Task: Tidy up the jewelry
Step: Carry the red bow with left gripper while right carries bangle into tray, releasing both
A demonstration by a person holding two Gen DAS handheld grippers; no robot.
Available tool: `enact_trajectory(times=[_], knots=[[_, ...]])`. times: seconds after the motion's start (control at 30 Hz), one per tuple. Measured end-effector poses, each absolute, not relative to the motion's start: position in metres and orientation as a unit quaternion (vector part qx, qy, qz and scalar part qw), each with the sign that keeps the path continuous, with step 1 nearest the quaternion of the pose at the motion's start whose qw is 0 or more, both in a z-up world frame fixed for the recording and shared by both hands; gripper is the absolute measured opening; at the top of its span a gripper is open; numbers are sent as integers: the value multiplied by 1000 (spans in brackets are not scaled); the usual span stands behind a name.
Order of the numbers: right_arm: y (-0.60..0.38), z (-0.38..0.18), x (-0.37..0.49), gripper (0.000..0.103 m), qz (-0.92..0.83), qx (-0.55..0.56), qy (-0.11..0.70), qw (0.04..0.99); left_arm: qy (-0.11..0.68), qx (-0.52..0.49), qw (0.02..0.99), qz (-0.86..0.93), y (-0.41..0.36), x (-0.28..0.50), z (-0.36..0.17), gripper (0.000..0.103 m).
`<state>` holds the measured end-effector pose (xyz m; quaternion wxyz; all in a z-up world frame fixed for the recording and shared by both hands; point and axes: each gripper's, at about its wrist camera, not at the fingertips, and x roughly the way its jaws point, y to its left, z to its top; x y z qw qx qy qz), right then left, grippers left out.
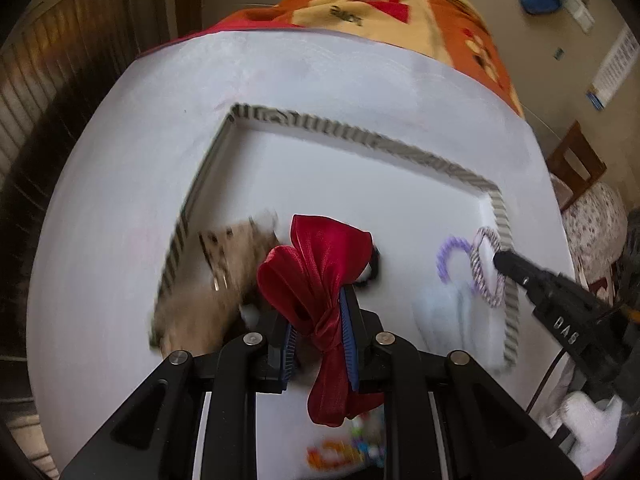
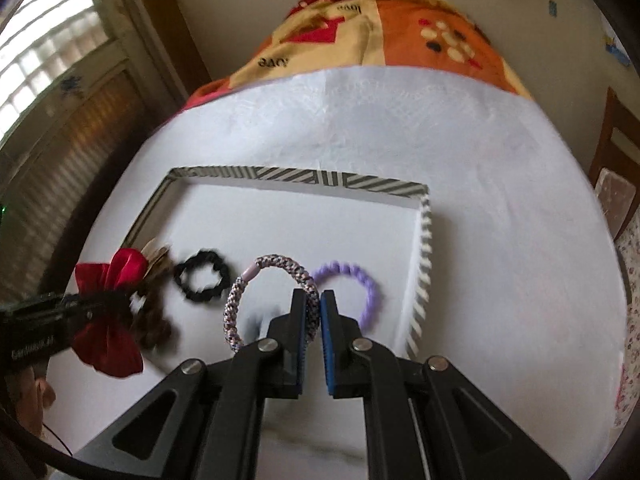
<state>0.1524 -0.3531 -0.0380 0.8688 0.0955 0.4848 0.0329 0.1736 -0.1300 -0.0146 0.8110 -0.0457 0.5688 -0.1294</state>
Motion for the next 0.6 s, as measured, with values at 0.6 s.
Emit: enact_trajectory(times=[0.6], knots=[[-349,-91,237,37,22,111,526,843,575,-26,810,-113,-131,270,-56,11]])
